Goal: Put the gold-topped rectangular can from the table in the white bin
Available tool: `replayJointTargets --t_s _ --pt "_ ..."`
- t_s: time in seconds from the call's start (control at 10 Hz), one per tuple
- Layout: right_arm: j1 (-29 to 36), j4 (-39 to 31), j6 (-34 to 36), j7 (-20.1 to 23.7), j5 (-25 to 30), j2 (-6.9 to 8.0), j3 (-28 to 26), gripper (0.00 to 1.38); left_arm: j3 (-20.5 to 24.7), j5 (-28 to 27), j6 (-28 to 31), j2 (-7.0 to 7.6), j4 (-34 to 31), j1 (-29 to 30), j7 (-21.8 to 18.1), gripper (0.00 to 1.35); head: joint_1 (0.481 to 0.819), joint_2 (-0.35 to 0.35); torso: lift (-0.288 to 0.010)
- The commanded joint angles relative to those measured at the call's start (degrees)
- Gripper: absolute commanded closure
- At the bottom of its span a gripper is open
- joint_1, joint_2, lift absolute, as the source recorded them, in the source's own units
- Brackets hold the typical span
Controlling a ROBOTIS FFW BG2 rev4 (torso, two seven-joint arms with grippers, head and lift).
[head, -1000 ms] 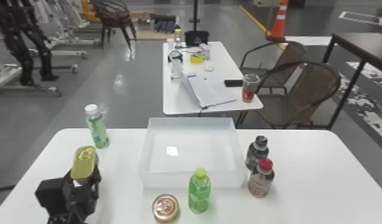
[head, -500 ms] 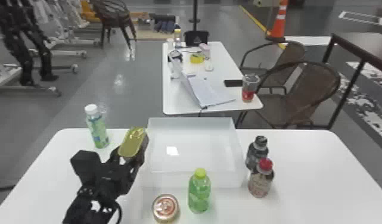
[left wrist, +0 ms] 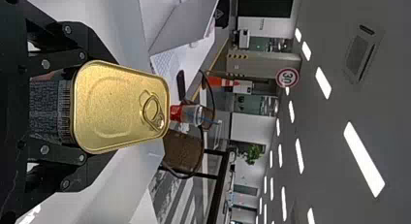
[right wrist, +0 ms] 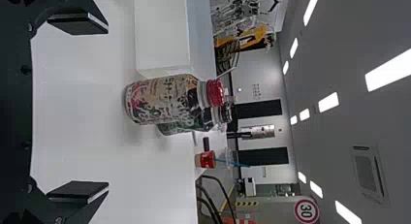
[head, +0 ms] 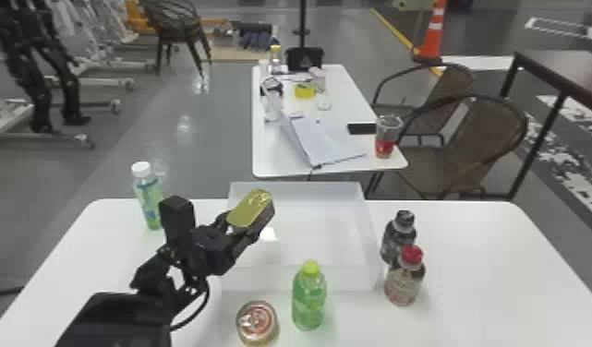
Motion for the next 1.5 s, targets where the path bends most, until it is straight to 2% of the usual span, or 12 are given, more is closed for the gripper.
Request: replayJointTargets --t_s 0.0,0.1,0.2,0.3,0.4,0.7,0.8,1.2,1.4 --pt "0.0 0.1 0.0 0.0 0.0 0.05 0.0 0.15 -0.7 -0.2 0.9 -0.16 4.6 -2.6 -1.3 0.82 0.549 0.0 -0.1" --pt "-0.1 0.2 0.0 0.0 0.0 0.05 0.0 0.15 -0.4 -0.6 2.0 -0.6 5.6 -2.8 -1.1 0.68 0.549 0.0 -0.1" --pt "-0.1 0.3 0.0 0.0 0.0 0.05 0.0 0.15 0.6 -1.6 2.2 -1.57 6.2 -2.4 -1.1 0.45 0.549 0.0 -0.1" --pt "-0.1 0.3 0.0 0.0 0.0 0.05 0.0 0.15 1.4 -2.4 2.3 -2.36 6.2 -2.1 -1.1 0.27 0.549 0.0 -0.1" --pt "-0.1 0.3 0.0 0.0 -0.1 0.05 0.0 0.15 1.5 -2.5 2.1 -2.54 6.2 -2.1 -1.1 0.18 0.549 0.0 -0.1" --pt "-0.2 0.3 0.0 0.0 -0.1 0.05 0.0 0.15 1.6 -0.5 -1.0 -2.45 5.6 -1.3 -1.0 0.16 0.549 0.0 -0.1" --pt "-0.2 0.4 0.0 0.0 -0.1 0.05 0.0 0.15 2.2 -0.6 -2.4 -2.45 2.7 0.3 0.1 0.16 0.549 0.0 -0.1" --pt "-0.3 0.4 0.0 0.0 -0.1 0.05 0.0 0.15 7.8 -0.1 -9.4 -2.54 -11.7 14.7 11.6 0.17 0.549 0.0 -0.1" --pt "-0.3 0.2 -0.1 0.0 0.1 0.05 0.0 0.15 8.5 1.3 -18.6 -2.62 -14.0 22.6 18.4 0.18 0.549 0.0 -0.1"
